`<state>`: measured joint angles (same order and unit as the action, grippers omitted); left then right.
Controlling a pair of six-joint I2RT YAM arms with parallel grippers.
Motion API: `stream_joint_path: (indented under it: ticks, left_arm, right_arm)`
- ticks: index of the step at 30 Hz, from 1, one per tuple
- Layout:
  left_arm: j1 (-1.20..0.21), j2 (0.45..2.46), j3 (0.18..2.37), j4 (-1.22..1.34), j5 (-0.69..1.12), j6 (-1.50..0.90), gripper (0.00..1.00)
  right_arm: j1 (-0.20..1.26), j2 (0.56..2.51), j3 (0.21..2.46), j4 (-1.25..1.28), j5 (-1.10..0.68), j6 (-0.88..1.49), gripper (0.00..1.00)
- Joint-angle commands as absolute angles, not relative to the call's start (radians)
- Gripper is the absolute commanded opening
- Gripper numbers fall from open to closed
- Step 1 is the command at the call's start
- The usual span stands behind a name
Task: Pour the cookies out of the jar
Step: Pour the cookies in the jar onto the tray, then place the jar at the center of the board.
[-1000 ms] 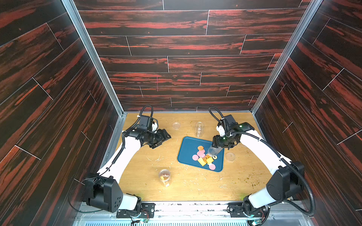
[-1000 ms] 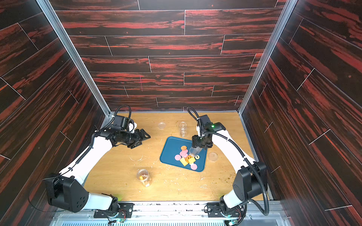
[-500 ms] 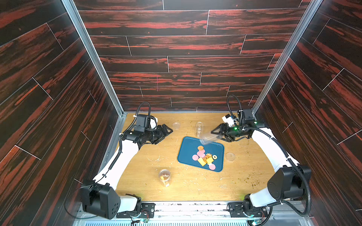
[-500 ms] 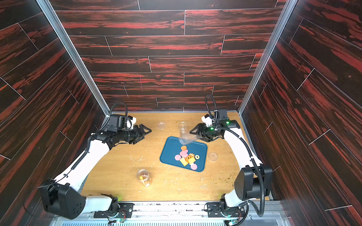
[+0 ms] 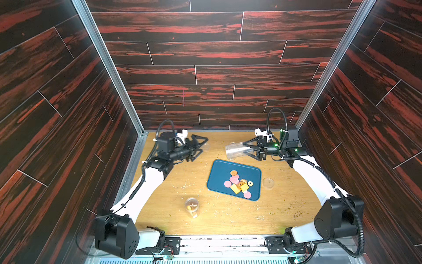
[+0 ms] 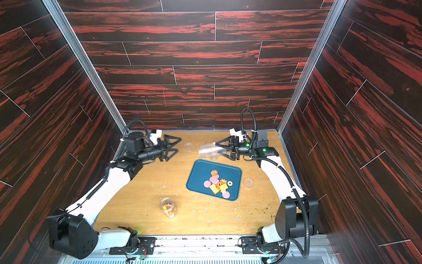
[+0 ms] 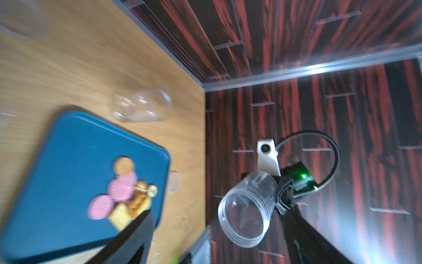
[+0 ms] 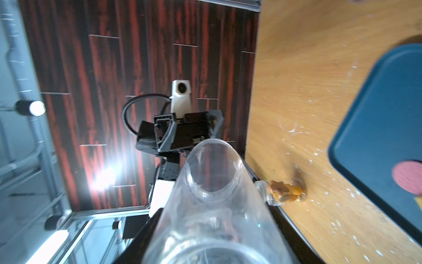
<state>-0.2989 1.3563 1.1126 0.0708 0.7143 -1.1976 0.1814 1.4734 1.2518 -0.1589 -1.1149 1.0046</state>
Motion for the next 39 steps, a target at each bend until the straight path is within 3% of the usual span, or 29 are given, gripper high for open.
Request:
stream_joint_path:
  ticks: [1, 11, 22, 39]
  left_arm:
    - [-0.36, 1.403, 1.164, 0.231, 0.738, -1.31, 0.93]
    - [-0.475, 1.507, 1.24, 0.342, 0.731, -1.38, 0.91]
    - [-0.508, 1.531, 1.272, 0.367, 0.724, -1.398, 0.8]
    - [-0.546, 1.529, 1.262, 0.367, 0.728, -1.402, 0.77]
  right_arm:
    - [0.189, 1.445, 1.256, -0.05, -1.163, 1.089, 0.52]
    - [0.188, 1.457, 1.234, 0.14, -1.192, 1.233, 0.52]
    - [0.187, 1.451, 1.203, 0.18, -1.195, 1.258, 0.52]
    - [0.186, 1.42, 1.172, 0.201, -1.173, 1.275, 0.54]
